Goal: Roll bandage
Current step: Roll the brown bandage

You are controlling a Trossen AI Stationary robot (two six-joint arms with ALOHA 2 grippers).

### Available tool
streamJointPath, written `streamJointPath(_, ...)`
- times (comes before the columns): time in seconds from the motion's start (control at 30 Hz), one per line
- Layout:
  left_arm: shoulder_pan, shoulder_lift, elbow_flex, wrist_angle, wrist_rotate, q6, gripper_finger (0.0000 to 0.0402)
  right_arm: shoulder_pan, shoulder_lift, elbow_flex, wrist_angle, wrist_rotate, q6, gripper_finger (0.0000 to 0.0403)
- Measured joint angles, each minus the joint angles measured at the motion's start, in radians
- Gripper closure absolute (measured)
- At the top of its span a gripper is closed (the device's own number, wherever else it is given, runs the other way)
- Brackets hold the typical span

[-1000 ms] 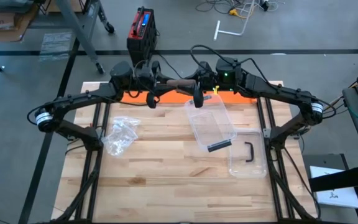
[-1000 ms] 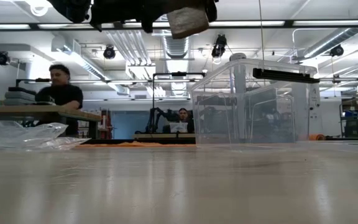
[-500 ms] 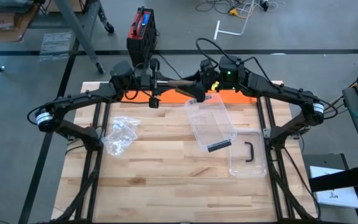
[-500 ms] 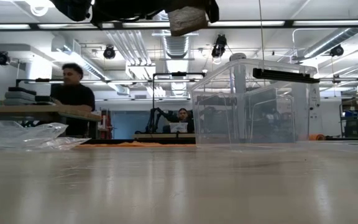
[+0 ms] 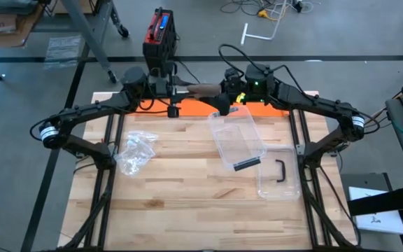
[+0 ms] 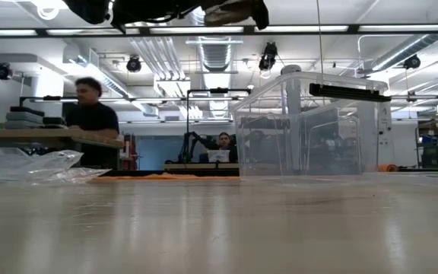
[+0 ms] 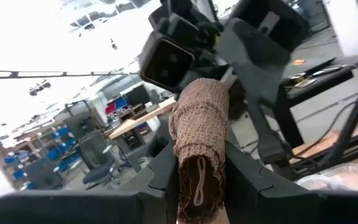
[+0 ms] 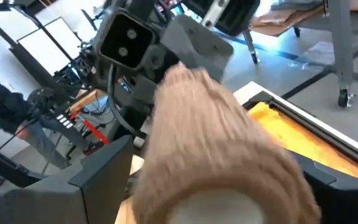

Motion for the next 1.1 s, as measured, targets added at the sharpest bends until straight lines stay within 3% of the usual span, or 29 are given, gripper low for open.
streamJointPath(0.37,-0.001,0.0,0.003,-0.015,0.015,0.028,0.032,-0.001,-0.004,0.0,0.029,0.004,-0.002,0.0099)
streamJointPath(0.67,-0.001,0.0,0.002,-0.017,0.014,0.054,0.032,0.004,-0.003,0.0,0.034,-0.024,0.02,0.0123)
streamJointPath(0.97,-0.003,0.007,0.001,-0.042,-0.012,0.338,0.032,0.003,0.001,0.001,0.034,0.005,0.141,0.0145)
streamJointPath(1.1,-0.003,0.019,0.001,-0.016,-0.035,0.389,0.032,0.003,0.001,0.001,0.035,0.044,0.154,0.0158)
